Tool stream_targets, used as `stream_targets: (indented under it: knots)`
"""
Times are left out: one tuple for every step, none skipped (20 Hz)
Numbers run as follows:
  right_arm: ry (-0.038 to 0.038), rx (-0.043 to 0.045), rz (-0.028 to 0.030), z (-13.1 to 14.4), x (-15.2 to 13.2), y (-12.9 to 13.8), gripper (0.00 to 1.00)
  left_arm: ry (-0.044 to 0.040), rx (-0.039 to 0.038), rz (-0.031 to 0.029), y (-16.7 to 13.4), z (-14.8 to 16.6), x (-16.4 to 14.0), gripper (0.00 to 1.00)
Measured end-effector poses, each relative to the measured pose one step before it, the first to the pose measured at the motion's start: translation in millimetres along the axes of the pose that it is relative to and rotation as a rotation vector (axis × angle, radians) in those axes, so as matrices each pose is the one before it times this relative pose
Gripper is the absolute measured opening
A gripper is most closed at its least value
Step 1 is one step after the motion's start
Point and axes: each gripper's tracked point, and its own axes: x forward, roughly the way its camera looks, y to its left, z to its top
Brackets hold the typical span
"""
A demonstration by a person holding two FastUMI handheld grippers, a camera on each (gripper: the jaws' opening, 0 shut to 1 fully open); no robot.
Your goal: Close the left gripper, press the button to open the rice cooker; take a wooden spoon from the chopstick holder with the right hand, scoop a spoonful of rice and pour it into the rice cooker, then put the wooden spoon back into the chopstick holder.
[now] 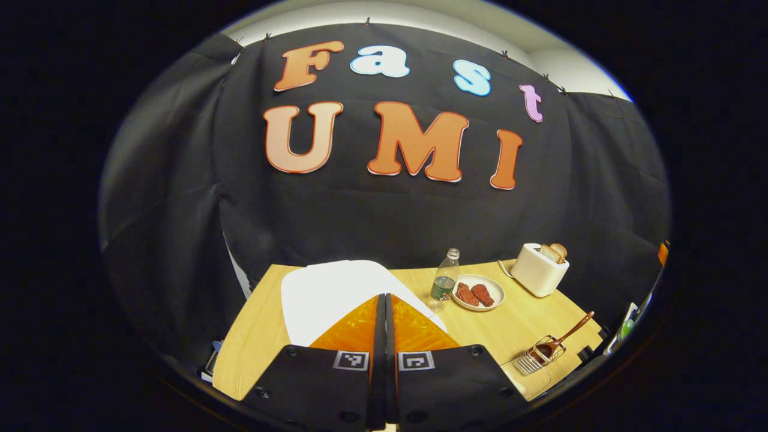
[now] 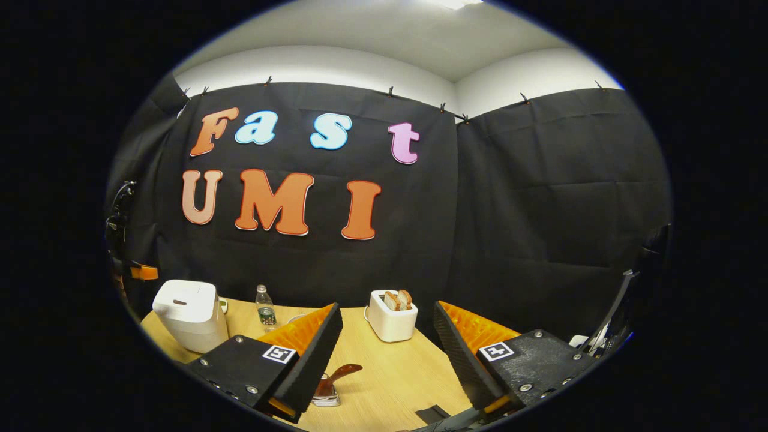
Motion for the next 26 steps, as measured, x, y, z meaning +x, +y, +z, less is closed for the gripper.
stream_targets:
  knots:
    - [0.00724, -0.00009, -0.00806, -3.15, 1.63, -3.36, 0.99, 0.02163, 0.0149, -0.00173, 0.09, -6.83, 12.42, 0.04]
    - [0.00694, -0.00066, -0.009, -2.72, 1.61, -3.39, 0.95, 0.02406, 0.00884, -0.00478, -0.87, -7.14, 11.71, 0.05]
    - [0.00853, -0.001, -0.0091, -2.83, 2.92, -4.94, 0.95, 0.02238, 0.00726, -0.00135, -2.05, -7.15, 9.24, 0.04]
    - [0.00904, -0.00079, -0.00724, -2.48, 1.66, -2.69, 0.95, 0.01761, 0.00574, 0.0054, 1.51, -5.42, 8.51, 0.04]
    - [0.01034, -0.00042, -0.00585, -4.11, 2.05, -1.61, 0.95, 0.02002, 0.00016, 0.00164, 1.6, -8.53, 9.18, 0.04]
    - [0.00944, 0.00033, -0.00564, -2.53, 1.75, -2.39, 0.95, 0.02504, -0.00336, 0.00168, -0.27, -7.55, 7.51, 0.04]
    - [0.00805, 0.00042, -0.0056, -2.59, 2.5, -1.97, 0.95, 0.01439, -0.00553, 0.00447, 2.0, -4.56, 5.95, 0.05]
    - [0.0075, 0.00018, -0.00528, -2.25, 2.15, -2.03, 0.95, 0.01009, -0.00886, 0.00588, 2.61, -4.77, 4.36, 0.05]
    - [0.00602, 0.0002, -0.00383, -2.44, 1.51, -1.01, 0.95, 0.01657, -0.0174, 0.00489, 1.96, -5.42, 4.07, 0.05]
    - [0.0062, -0.00077, -0.00072, -2.35, 1.86, -1.06, 0.95, 0.01814, -0.0202, 0.00423, 0.62, -6.3, 2.75, 0.04]
    - [0.00453, -0.00116, -0.00221, -0.97, 1.55, -0.82, 0.95, 0.02648, -0.01501, 0.00593, 2.09, -10.21, 2.22, 0.04]
    - [0.00143, -0.00052, -0.00317, -0.24, 1.46, -1.14, 0.95, -0.01682, -0.00783, 0.01121, 2.53, 2.32, 2.51, 0.04]
    - [0.00089, 0.00098, -0.001, -0.76, 1.84, -0.66, 0.95, 0.00231, 0.00172, 0.00307, 1.07, 0.7, 1.53, 0.05]
    - [0.00237, 0.00184, 0.00191, -0.37, 1.2, 1.0, 0.99, 0.01268, 0.0059, 0.00146, -1.57, -3.8, -1.25, 0.05]
    - [0.00101, 0.00292, 0.00286, -1.15, 0.65, 1.44, 0.95, 0.00176, 0.00838, -0.00109, -0.86, -0.25, 2.05, 0.05]
    - [0.00282, 0.00427, 0.00516, -1.49, 1.25, 1.92, 0.95, 0.00492, 0.0061, -0.00519, -0.88, -1.25, -0.39, 0.05]
    - [0.00696, 0.00497, 0.00944, -2.4, 0.44, 2.53, 0.95, 0.01111, 0.00845, -0.01241, -1.38, 2.29, -0.58, 0.05]
    - [0.00838, 0.0056, 0.01298, -2.73, -0.79, 4.56, 0.95, 0.02743, 0.00223, -0.01935, -1.65, -1.41, 2.14, 0.05]
    - [0.0056, 0.00534, 0.01364, -0.56, -0.35, 3.31, 0.95, 0.02651, -0.01005, -0.02471, -2.41, 1.85, 3.19, 0.05]
    - [0.00164, 0.00403, 0.00998, -1.1, -1.08, 1.99, 0.96, 0.03768, -0.0218, -0.02142, 0.45, -1.07, 3.71, 0.05]
    - [0.00126, 0.00111, 0.00692, -1.14, -1.6, 2.1, 0.95, 0.00414, -0.03526, -0.01718, -0.01, 7.01, 4.67, 0.05]
    - [0.00069, -0.00213, 0.00328, -1.83, -1.57, 1.28, 0.92, 0.01967, -0.02285, -0.01195, -0.3, -1.4, 2.9, 0.05]
    - [-0.00107, -0.00555, 0.00326, -1.23, -2.29, 0.87, 0.95, 0.00116, -0.00653, -0.00708, 0.31, -1.41, 2.22, 0.05]
    - [-0.00427, -0.0067, 0.00337, 0.61, -2.76, 1.15, 0.95, -0.0045, -0.00231, 0.00001, 1.0, -1.58, -2.54, 0.05]
    - [-0.00554, -0.00676, 0.00559, 0.53, -2.73, 0.71, 0.95, -0.00616, 0.01904, 0.00751, 0.7, 2.33, 0.3, 0.05]
    - [-0.00282, -0.00328, 0.00271, -0.8, -2.35, -0.06, 0.95, -0.01637, 0.0108, 0.01888, -0.17, 4.98, -1.2, 0.05]
